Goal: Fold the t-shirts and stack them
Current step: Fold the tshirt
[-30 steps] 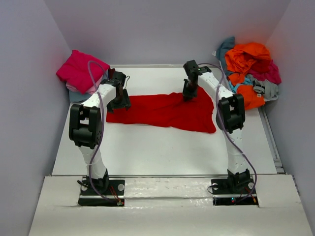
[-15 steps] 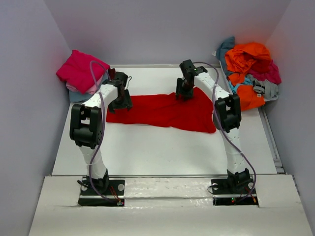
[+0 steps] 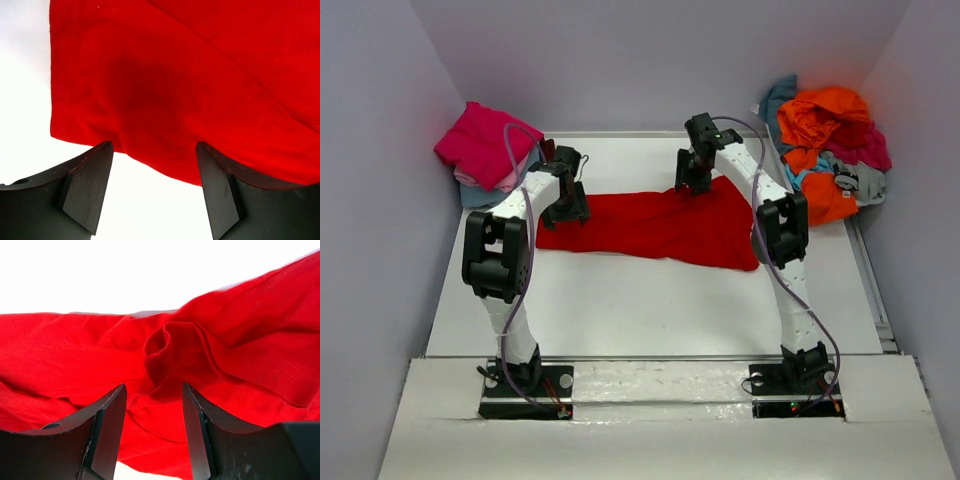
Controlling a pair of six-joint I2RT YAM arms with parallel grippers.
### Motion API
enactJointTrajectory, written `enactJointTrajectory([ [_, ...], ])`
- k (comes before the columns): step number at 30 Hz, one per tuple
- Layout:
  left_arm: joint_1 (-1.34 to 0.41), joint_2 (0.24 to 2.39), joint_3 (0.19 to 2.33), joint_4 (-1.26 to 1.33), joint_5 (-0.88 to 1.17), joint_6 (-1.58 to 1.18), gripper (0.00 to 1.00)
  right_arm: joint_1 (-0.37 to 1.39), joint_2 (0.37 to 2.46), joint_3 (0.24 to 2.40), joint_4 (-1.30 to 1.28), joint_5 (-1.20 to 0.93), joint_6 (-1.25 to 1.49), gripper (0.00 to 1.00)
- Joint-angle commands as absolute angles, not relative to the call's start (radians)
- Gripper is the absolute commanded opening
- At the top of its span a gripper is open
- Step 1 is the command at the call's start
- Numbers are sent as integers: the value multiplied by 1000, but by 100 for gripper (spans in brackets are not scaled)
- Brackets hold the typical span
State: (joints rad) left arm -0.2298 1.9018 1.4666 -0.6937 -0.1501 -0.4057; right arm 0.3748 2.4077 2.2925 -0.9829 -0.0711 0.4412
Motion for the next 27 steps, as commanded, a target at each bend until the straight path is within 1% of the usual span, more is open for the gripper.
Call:
enactJointTrajectory([
  [1,-236,1898,1462,-690,-149,-408,79,382,2396,2320,-985,-55,434,54],
  [7,-236,1902,1468,-690,-144,-403,79,382,2309,2218,-1051,53,488,53],
  [8,-236,1902,1467,-689,-146,-403,79,382,2265,2192,-1049,66,500,52],
  [9,-236,1901,1466,-687,-147,-402,79,382,2234,2157,-1037,74,508,52],
  [10,-236,1902,1468,-687,-147,-400,79,382,2203,2078,-1010,86,515,52],
  [13,-236,1910,1476,-689,-144,-397,79,382,2125,1990,-1011,104,546,52],
  [15,-236,1917,1479,-687,-143,-396,79,382,2114,1973,-1022,121,560,52],
  [19,-236,1922,1485,-690,-140,-393,79,382,2114,1908,-945,126,552,52],
  [21,-236,1921,1488,-695,-147,-387,79,382,2146,1931,-959,121,545,52],
  [22,-236,1919,1488,-698,-150,-387,79,382,2199,1954,-972,120,542,52],
  [23,-236,1916,1486,-699,-153,-385,79,382,2227,2009,-973,117,538,52],
  [27,-236,1908,1482,-704,-155,-387,79,382,2344,2113,-1014,101,520,51],
])
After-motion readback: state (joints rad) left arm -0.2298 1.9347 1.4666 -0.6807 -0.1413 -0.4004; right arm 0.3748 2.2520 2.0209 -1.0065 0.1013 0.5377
